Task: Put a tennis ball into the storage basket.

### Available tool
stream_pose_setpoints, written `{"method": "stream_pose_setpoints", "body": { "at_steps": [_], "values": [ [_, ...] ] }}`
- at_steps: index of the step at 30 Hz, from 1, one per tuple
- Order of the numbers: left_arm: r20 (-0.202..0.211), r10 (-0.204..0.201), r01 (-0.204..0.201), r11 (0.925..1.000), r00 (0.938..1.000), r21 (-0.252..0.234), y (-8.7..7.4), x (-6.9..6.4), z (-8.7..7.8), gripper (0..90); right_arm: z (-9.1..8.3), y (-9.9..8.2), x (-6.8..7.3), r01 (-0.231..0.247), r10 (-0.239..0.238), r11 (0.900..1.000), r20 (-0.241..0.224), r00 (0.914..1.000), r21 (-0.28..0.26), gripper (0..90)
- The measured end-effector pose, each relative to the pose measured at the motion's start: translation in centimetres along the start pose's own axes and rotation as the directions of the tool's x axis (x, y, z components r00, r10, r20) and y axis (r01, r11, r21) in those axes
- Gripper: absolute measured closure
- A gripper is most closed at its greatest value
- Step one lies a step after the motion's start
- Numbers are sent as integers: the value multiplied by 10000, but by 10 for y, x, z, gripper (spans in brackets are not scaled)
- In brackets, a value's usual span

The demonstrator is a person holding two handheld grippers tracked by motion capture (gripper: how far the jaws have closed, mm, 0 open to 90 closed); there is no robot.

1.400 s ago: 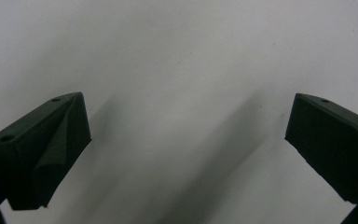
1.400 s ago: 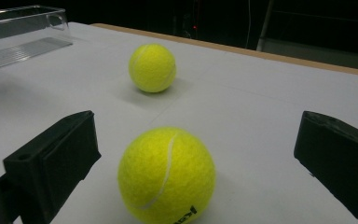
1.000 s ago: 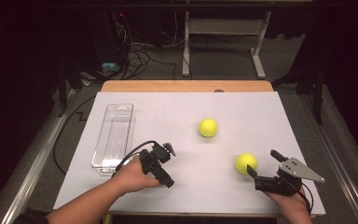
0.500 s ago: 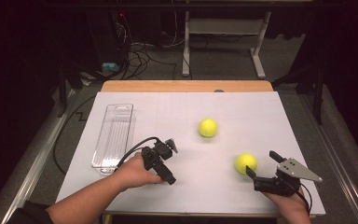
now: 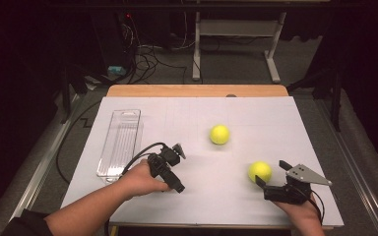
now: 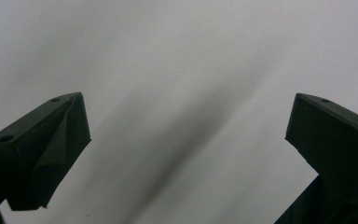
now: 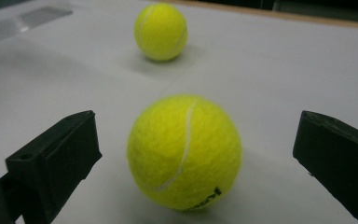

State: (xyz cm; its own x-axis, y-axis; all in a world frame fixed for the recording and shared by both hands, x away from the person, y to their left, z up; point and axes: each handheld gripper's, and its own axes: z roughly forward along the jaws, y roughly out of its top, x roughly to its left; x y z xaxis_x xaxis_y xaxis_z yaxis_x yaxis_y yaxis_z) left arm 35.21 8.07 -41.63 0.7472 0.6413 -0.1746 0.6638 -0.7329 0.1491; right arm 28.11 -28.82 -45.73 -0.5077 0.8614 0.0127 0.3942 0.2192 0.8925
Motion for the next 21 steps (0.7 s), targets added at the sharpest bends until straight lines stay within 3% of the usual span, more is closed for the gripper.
{"method": "stream_pose_setpoints", "body": {
  "at_steps": [5,11,18,21],
  "values": [
    [-17,12,-12,10000,10000,-11,-1,0,0,5,14,-4,2,51,-33,9924,-142,9999,1229,34],
    [7,39,-39,10000,10000,54,0,-1,0,5,19,-2,1,-68,90,9893,-142,9999,1459,113],
    [-24,73,-73,10000,10000,58,-1,-5,-1,5,23,0,1,141,-103,9858,-234,9997,1673,247],
    [-80,87,-86,9999,9999,76,-1,-6,-1,6,23,0,1,148,-108,9849,-241,9997,1727,259]
  ]
}}
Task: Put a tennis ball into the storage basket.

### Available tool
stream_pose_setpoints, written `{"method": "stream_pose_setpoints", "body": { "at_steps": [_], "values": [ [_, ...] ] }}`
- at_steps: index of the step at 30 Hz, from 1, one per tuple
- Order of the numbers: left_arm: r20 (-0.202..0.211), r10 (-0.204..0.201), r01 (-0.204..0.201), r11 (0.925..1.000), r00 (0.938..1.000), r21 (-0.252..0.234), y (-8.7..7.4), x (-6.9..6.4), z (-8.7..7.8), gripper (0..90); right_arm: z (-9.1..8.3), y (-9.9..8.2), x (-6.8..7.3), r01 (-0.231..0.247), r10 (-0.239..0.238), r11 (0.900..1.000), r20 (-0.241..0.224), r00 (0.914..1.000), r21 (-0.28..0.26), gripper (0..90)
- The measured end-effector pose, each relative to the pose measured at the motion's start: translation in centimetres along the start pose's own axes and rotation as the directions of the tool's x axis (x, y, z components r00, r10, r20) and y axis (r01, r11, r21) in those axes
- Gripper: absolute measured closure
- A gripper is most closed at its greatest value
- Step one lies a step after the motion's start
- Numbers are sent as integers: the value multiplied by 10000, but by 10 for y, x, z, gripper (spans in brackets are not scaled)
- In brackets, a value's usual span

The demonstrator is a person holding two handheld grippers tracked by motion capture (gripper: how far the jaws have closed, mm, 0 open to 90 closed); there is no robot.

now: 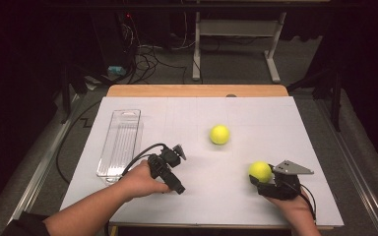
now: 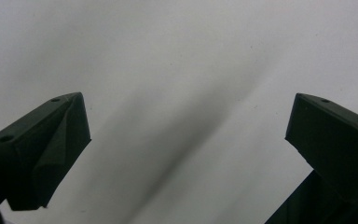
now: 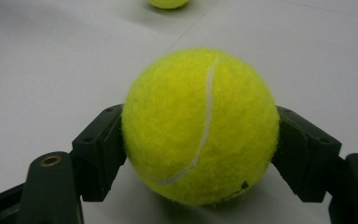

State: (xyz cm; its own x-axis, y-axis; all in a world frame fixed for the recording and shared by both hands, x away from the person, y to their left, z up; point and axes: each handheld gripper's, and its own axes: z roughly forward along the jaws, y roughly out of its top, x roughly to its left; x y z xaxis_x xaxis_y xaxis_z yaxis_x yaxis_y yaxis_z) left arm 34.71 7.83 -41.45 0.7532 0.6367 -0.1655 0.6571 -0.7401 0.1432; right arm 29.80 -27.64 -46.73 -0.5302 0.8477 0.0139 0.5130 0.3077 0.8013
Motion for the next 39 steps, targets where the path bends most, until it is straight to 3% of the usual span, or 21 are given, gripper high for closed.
{"method": "stream_pose_setpoints", "body": {
  "at_steps": [5,10,20,33,39],
  "values": [
    [-35,-37,37,10000,10000,-44,-1,-2,-2,5,-1,2,1,94,-93,9999,46,9999,-71,268],
    [-16,-20,20,10000,10000,-43,-1,-4,-5,5,-7,7,6,262,-258,9979,75,9996,-587,270],
    [-19,15,-16,9998,10000,-217,2,-5,-17,5,-2,17,25,702,-722,9925,-167,9972,-1004,271],
    [-57,68,-69,9998,10000,-198,6,-8,-28,5,24,33,65,1331,-1448,9839,-952,9849,-1191,271],
    [-70,71,-72,9997,10000,-225,6,-8,-31,5,35,39,84,1594,-1761,9790,-1338,9752,-1268,271]
  ]
}}
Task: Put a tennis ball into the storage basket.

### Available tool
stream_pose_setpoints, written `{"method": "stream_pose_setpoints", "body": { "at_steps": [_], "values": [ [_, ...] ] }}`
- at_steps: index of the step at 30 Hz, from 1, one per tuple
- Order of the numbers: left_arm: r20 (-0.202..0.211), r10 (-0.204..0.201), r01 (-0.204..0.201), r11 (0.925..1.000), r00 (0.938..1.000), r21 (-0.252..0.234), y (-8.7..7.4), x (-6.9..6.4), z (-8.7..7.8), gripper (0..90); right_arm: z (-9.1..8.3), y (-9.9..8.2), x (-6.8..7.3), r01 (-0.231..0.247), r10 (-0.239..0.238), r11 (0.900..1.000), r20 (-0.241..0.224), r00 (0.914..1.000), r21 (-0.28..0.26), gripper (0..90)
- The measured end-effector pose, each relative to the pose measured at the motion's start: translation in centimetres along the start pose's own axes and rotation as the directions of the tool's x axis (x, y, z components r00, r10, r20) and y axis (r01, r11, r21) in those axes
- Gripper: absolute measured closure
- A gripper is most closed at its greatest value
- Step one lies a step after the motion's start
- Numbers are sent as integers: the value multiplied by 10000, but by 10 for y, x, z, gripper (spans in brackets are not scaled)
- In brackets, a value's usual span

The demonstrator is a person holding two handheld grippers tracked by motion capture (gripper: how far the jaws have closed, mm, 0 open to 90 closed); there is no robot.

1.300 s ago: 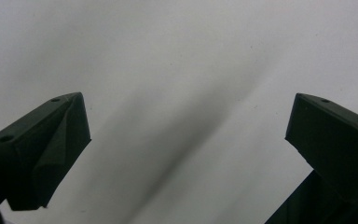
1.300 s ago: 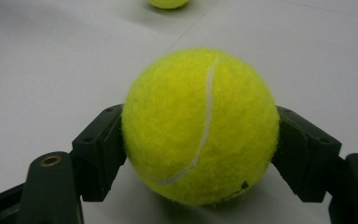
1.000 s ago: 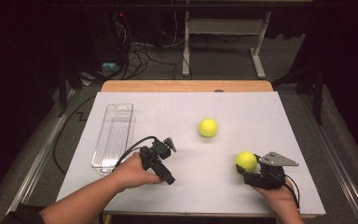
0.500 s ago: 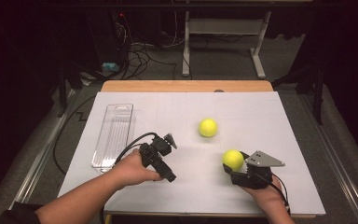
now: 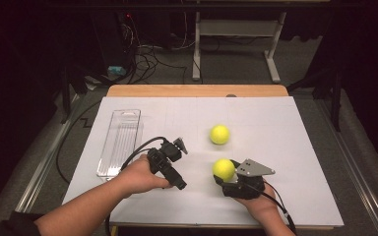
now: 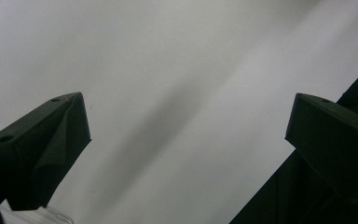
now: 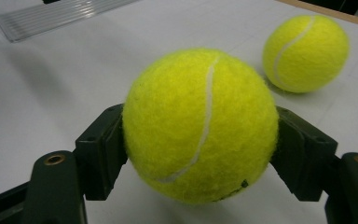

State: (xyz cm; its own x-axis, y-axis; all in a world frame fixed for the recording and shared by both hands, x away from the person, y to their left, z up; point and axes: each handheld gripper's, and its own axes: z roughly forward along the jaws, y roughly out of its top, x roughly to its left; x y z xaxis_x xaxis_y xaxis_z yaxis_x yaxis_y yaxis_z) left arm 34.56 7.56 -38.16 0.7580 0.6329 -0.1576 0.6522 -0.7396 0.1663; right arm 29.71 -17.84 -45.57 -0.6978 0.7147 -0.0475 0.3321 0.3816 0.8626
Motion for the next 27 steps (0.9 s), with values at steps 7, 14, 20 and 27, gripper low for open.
{"method": "stream_pose_setpoints", "body": {
  "at_steps": [7,14,20,27],
  "values": [
    [30,-3,3,9999,10000,-140,1,-2,-5,5,12,7,19,219,-221,9997,-348,9992,-51,272],
    [58,122,-121,9999,9999,-102,5,-4,-9,5,22,11,34,483,-484,9988,-714,9963,-32,271],
    [44,120,-119,9997,9999,-224,9,-8,-13,5,30,13,46,620,-629,9980,-974,9933,-123,272],
    [83,170,-167,9993,9998,-337,14,-12,-15,5,35,16,55,736,-768,9969,-1265,9890,-291,272]
  ]
}}
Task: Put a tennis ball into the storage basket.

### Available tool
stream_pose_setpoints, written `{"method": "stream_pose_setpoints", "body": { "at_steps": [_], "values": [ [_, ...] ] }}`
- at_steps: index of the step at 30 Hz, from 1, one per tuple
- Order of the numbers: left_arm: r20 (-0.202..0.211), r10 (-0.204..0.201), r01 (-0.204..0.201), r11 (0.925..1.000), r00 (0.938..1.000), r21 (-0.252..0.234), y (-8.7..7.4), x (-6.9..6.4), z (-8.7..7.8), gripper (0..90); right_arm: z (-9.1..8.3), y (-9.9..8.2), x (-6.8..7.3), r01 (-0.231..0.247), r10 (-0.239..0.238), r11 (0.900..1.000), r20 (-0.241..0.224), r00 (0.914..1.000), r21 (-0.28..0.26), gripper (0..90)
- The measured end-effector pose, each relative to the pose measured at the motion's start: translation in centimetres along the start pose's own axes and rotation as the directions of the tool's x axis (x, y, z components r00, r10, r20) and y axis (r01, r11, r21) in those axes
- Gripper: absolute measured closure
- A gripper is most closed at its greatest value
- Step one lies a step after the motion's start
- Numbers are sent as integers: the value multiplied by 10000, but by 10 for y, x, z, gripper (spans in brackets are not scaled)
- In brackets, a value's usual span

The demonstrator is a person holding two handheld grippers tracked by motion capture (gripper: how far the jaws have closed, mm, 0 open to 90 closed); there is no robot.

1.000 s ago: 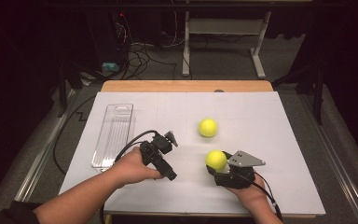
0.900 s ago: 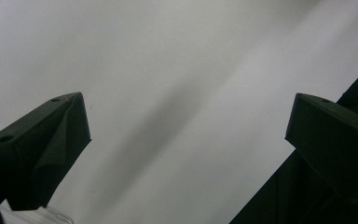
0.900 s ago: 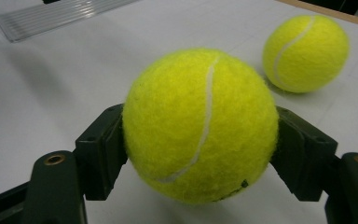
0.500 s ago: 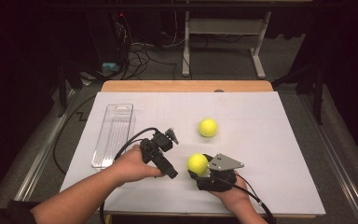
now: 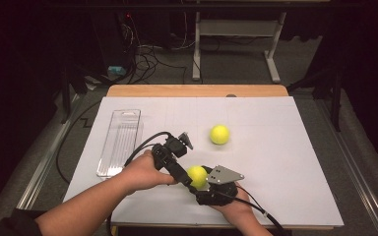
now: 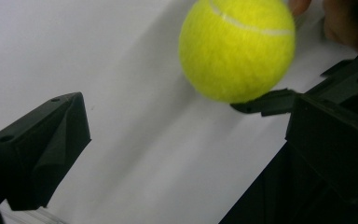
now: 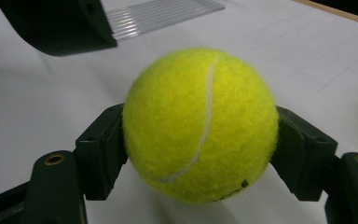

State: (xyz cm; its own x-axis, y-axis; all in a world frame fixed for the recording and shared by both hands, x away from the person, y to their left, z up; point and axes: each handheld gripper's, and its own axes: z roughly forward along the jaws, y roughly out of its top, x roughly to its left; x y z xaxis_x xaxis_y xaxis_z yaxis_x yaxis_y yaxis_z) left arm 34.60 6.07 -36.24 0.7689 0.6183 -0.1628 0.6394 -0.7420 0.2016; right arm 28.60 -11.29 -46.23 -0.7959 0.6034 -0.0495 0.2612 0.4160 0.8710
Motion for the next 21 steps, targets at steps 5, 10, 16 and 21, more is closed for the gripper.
{"method": "stream_pose_setpoints", "body": {
  "at_steps": [5,10,16,21],
  "values": [
    [82,75,-76,10000,9999,41,5,-3,3,5,2,3,5,24,-26,9999,-168,9999,-121,272],
    [252,65,-66,10000,9997,71,9,-5,9,6,2,4,9,-96,90,9998,-316,9995,-201,272],
    [543,-67,59,9999,9985,157,13,-5,17,17,1,5,9,0,-15,9993,-386,9993,-387,272],
    [724,-24,-6,9992,9974,409,15,-5,26,26,0,6,9,-92,76,9990,-345,9994,-444,272]
  ]
}}
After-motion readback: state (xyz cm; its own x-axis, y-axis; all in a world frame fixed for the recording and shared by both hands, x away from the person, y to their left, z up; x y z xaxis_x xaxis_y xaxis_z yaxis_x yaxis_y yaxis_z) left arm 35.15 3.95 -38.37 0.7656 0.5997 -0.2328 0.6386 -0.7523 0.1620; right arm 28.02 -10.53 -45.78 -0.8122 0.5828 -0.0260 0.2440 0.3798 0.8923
